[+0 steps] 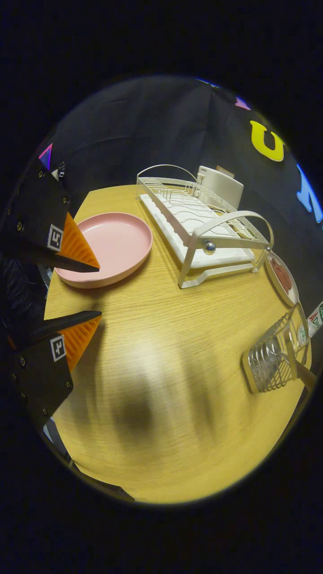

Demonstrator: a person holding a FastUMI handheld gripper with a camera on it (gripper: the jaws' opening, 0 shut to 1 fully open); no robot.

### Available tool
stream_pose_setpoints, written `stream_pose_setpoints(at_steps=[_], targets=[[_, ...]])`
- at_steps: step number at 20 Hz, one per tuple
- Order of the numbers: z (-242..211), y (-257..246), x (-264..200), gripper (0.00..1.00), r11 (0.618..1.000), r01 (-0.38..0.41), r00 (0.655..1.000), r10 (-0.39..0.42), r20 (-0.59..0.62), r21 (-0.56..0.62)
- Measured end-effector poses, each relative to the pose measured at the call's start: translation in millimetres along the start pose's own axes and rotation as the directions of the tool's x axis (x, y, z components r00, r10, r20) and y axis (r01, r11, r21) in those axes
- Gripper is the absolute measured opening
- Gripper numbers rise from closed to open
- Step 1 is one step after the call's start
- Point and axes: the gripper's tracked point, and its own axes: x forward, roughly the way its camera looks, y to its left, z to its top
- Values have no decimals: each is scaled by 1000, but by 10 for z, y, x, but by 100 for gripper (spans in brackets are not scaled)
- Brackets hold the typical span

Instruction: Take the plate from the dish rack, then take the spoon from the basket and place it into the plate.

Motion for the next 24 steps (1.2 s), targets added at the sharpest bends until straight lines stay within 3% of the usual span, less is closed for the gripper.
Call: stream_pose_setpoints(at_steps=[3,6,9,12,15,19,23,24], targets=[[289,-145,-282,53,999,40,992,-39,118,-3],[656,-316,-538,53,994,103,957,-106,271,24],[1030,-492,-832,53,984,145,892,-177,416,107],[1352,-627,-1051,53,969,173,805,-243,541,177],[1615,-632,-1198,53,960,172,727,-274,629,220],[1883,-628,-1220,53,949,135,665,-300,684,284],[2096,-696,-1078,53,934,70,652,-308,693,349],[2113,-733,-1047,45,926,62,650,-320,689,372]])
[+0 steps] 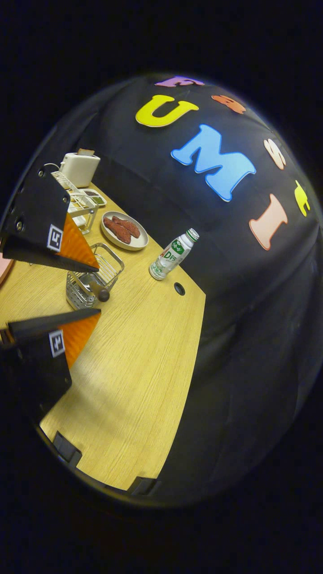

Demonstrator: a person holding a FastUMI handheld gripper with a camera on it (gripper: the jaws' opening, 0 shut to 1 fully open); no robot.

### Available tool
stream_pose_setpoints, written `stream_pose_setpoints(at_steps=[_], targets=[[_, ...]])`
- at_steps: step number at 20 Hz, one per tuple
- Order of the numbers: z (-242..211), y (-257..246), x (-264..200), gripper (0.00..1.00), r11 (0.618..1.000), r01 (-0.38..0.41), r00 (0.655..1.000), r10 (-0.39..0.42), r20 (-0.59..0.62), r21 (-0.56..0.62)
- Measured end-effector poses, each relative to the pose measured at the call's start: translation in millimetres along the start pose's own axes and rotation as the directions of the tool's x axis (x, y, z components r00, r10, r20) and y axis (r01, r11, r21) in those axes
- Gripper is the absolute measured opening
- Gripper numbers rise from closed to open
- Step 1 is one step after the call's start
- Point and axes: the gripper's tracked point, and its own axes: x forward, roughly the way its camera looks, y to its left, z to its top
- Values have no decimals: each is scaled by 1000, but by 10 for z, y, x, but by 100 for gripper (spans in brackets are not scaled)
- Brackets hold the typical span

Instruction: Take the plate from the dish rack, then take the spoon from the basket and place it into the plate.

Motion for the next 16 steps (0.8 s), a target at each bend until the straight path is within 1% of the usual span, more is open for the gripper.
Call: stream_pose_setpoints(at_steps=[1,4,5,6,9,12,14,16], targets=[[17,-25,46,38,1000,6,1000,-6,3,20],[-10,5,169,37,998,-11,1000,10,8,63],[57,0,117,23,998,0,1000,-1,22,64],[17,40,181,16,998,3,1000,-4,21,55],[68,125,175,16,1000,-8,1000,7,25,20],[217,240,123,16,999,-30,998,31,53,-21],[318,358,73,16,995,-50,996,56,65,-88],[389,368,80,15,987,-22,997,33,68,-160]])
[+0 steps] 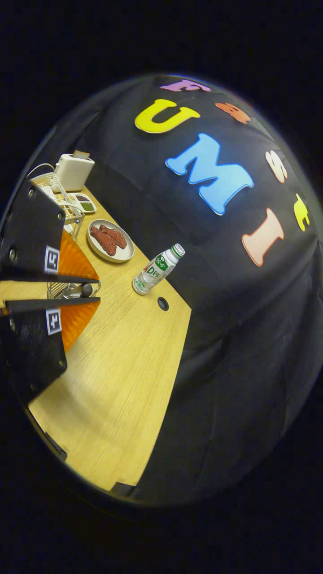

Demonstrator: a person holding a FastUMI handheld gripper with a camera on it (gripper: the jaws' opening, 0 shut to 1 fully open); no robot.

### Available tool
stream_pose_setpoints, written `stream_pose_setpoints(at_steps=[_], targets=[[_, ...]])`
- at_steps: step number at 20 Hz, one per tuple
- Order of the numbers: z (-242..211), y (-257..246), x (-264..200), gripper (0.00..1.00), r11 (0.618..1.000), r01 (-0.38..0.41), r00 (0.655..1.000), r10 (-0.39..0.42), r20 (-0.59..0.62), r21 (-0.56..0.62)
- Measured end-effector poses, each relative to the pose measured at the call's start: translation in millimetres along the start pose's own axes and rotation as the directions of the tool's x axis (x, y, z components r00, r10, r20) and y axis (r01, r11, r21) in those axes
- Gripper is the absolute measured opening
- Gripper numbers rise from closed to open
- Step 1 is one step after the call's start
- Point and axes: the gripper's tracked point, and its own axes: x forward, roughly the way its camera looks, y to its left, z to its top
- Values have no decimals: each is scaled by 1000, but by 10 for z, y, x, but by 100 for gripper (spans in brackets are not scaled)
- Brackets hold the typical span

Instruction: Take the plate from the dish rack, then take the spoon from the basket and place it into the plate.

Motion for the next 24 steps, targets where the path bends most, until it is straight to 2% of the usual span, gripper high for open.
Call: stream_pose_setpoints(at_steps=[1,4,8,15,20,24], targets=[[-2,30,23,5,1000,-9,1000,9,-17,-19],[-2,121,-11,5,998,-26,999,24,-31,-50],[109,281,-94,5,988,-34,999,34,-5,-150],[612,708,-551,5,946,-83,990,115,87,-313],[632,1156,-1004,4,901,-188,968,237,81,-391],[232,1515,-1333,5,846,-307,942,336,-12,-435]])
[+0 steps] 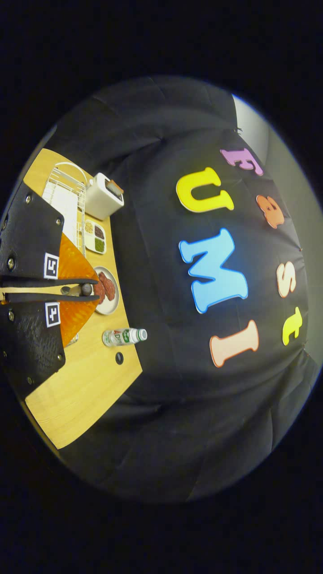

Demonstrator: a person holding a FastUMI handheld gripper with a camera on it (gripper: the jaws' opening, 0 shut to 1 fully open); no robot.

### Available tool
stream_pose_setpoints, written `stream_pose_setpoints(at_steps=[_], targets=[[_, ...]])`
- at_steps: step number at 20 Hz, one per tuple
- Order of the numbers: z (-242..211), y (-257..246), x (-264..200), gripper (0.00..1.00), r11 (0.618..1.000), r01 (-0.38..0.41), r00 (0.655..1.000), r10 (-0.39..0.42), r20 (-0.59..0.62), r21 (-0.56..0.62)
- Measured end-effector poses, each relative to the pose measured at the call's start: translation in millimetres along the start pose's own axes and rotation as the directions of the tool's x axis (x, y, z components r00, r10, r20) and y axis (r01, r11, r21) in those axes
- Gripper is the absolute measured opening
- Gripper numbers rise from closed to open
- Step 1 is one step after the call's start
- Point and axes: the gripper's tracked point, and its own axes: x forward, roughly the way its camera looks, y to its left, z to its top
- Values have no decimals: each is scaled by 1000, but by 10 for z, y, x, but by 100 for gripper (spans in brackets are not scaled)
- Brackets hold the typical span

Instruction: Take the plate from the dish rack, then take the spoon from the basket and place it into the plate.

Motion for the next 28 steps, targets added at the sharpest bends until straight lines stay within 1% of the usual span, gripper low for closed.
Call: stream_pose_setpoints(at_steps=[3,6,10,14,20,24,25,28], targets=[[-289,378,-137,4,995,-89,994,87,-59,-33],[-659,780,-239,5,982,-173,978,163,-134,-71],[-1148,1239,-400,5,953,-275,943,243,-229,-124],[-1639,1579,-545,5,920,-356,900,291,-323,-164],[-2139,1858,-556,5,882,-417,861,306,-406,-221],[-2270,1983,-594,5,861,-451,844,327,-425,-234],[-2279,2013,-613,8,856,-459,841,331,-428,-239],[-2310,2031,-630,10,846,-467,840,334,-428,-256]])
